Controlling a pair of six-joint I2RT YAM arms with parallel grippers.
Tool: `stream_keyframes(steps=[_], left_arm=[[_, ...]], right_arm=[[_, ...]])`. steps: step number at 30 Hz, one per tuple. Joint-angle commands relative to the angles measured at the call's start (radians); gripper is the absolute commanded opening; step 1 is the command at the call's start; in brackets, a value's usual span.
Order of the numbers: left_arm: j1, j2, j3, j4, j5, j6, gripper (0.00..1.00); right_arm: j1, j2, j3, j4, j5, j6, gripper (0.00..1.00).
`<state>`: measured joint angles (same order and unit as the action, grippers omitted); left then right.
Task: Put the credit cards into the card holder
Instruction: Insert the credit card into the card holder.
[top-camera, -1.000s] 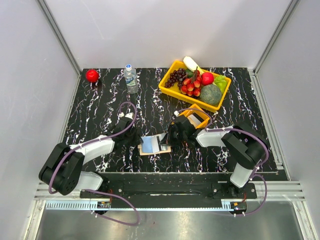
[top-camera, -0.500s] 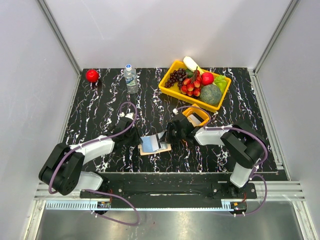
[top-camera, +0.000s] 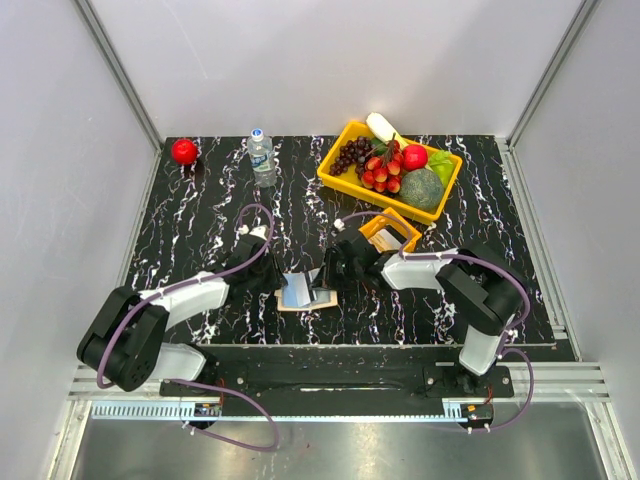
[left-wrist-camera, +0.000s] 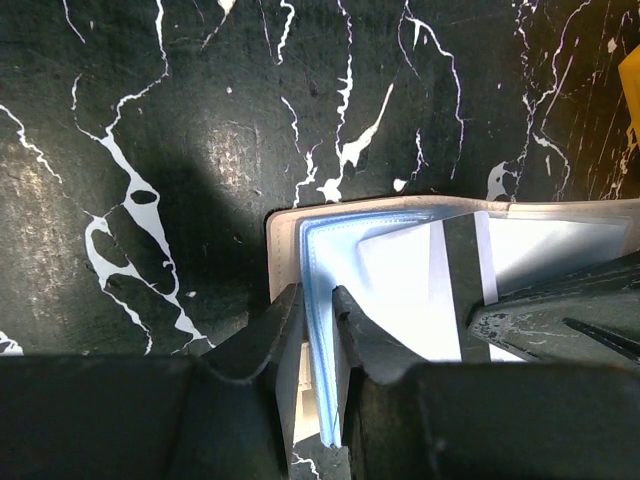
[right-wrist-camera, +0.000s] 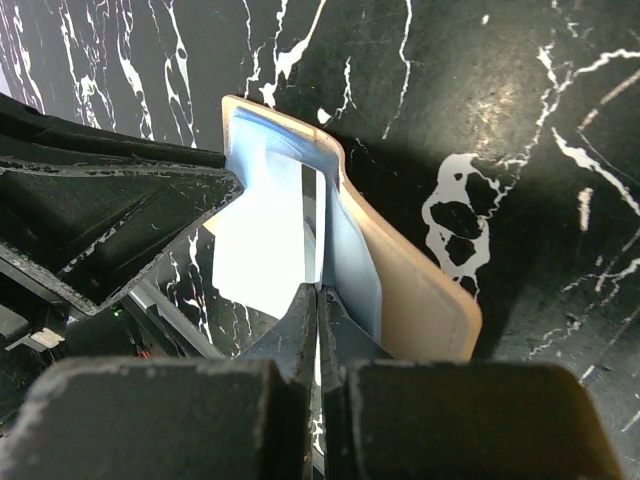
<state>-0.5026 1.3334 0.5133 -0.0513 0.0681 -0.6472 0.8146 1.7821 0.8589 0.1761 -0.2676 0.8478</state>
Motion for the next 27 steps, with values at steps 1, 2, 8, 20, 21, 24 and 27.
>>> stream_keyframes(steps=[1,2,8,20,21,24,27], left_arm=[[-0.007,-0.028,-0.016,0.028,0.025,-0.011,0.22],[-0.008,-0.03,-0.018,0.03,0.027,-0.011,0.22],[-0.007,-0.056,-0.035,0.024,0.013,-0.026,0.21],[-0.007,-0.192,-0.102,-0.028,-0.054,-0.065,0.42],[-0.008,-0.206,-0.108,-0.033,-0.056,-0.063,0.44],[-0.007,-0.232,-0.122,-0.041,-0.053,-0.062,0.45],[-0.008,-0.227,-0.139,-0.024,-0.027,-0.068,0.42]], right_arm=[[0.026,0.04,0.057,-0.076,-0.036,-0.039,0.0],[0.027,0.048,0.066,-0.087,-0.038,-0.039,0.01],[0.029,0.068,0.101,-0.167,-0.033,-0.041,0.06],[0.028,0.076,0.123,-0.274,0.028,-0.009,0.09],[0.028,0.079,0.126,-0.276,0.028,-0.012,0.09],[0.028,0.082,0.132,-0.277,0.019,-0.024,0.12],[0.028,0.071,0.127,-0.279,0.016,-0.026,0.16]])
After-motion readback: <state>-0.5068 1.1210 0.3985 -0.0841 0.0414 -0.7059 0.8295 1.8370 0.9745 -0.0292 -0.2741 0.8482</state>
